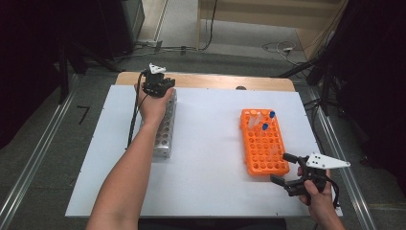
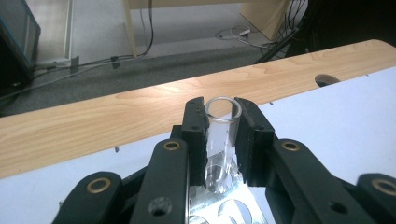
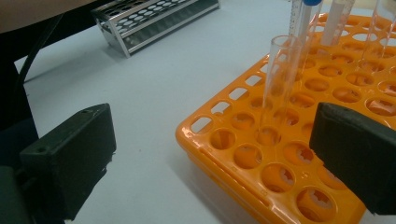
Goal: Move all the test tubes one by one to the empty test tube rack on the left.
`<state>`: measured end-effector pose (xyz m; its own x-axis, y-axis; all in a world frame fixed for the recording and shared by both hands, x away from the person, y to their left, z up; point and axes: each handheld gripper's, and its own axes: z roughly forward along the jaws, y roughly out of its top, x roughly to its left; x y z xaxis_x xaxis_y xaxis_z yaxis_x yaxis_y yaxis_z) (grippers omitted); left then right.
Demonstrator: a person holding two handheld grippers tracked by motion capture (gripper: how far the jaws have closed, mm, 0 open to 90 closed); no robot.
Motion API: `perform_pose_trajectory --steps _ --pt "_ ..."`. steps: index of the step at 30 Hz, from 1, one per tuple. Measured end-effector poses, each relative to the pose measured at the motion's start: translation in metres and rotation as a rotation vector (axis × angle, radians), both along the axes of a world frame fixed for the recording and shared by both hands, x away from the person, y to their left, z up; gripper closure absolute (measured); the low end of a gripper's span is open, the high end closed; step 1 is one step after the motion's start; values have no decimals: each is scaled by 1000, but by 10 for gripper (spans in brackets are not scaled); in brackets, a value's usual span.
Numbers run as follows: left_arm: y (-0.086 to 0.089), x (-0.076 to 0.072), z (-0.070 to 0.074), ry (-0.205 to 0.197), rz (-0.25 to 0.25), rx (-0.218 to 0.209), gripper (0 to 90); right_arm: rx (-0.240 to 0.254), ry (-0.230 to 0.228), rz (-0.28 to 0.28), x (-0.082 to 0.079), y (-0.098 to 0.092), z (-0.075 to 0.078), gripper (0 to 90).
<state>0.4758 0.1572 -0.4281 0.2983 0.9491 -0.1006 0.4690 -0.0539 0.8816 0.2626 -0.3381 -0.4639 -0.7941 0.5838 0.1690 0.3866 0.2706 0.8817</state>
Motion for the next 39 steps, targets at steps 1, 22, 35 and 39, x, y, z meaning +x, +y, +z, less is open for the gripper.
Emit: perform_pose_trajectory --steps 1,22,35,39 --pt "1 1 0 14 2 -14 725 0 -1 -1 0 0 0 0" --pt "0 -49 33 -58 -107 -117 98 9 10 -29 7 0 -3 0" --pt "-4 -127 44 -102 -203 -129 0 5 25 -36 12 6 -4 14" --pt "-5 -151 42 -121 -215 -128 0 3 32 -38 14 8 -5 39"
